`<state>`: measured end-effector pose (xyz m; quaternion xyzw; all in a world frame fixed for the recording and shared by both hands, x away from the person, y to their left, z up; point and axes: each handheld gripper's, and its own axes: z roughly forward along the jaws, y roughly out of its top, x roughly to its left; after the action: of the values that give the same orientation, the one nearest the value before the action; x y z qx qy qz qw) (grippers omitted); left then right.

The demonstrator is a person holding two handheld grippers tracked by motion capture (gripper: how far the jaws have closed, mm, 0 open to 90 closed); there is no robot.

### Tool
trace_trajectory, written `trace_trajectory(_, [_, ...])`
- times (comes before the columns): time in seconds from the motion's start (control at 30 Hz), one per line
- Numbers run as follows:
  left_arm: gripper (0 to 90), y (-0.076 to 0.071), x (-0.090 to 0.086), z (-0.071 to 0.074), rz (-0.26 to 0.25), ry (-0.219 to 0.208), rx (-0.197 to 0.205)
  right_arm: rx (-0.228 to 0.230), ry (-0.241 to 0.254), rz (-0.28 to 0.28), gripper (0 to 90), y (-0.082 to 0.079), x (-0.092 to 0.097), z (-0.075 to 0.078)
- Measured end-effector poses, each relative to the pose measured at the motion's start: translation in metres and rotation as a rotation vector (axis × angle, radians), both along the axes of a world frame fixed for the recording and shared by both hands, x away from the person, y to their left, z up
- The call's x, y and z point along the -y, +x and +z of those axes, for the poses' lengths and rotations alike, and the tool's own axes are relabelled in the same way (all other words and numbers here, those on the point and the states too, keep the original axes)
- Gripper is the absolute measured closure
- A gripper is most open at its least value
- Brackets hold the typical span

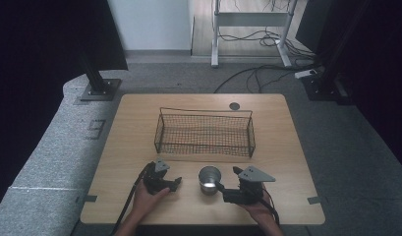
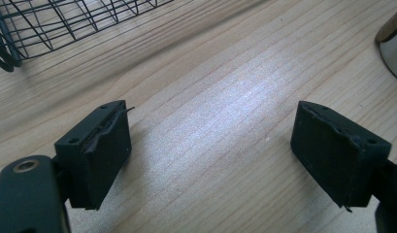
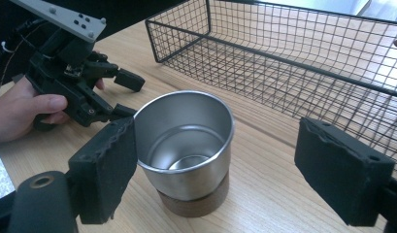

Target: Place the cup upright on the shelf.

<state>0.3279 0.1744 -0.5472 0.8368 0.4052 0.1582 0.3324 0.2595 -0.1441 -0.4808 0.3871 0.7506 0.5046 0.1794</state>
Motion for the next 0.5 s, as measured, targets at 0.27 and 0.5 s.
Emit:
trace_trajectory(0.27, [14.5, 0.0, 0.0, 0.0, 0.0, 0.0, 0.0, -0.009, -0.014, 0.021, 12.3, 0.001, -0.01, -0.002])
trace_trajectory(0.5, [14.5, 0.0, 0.0, 0.0, 0.0, 0.0, 0.001, -0.028, -0.014, 0.049, 8.4, 0.007, -0.022, -0.006])
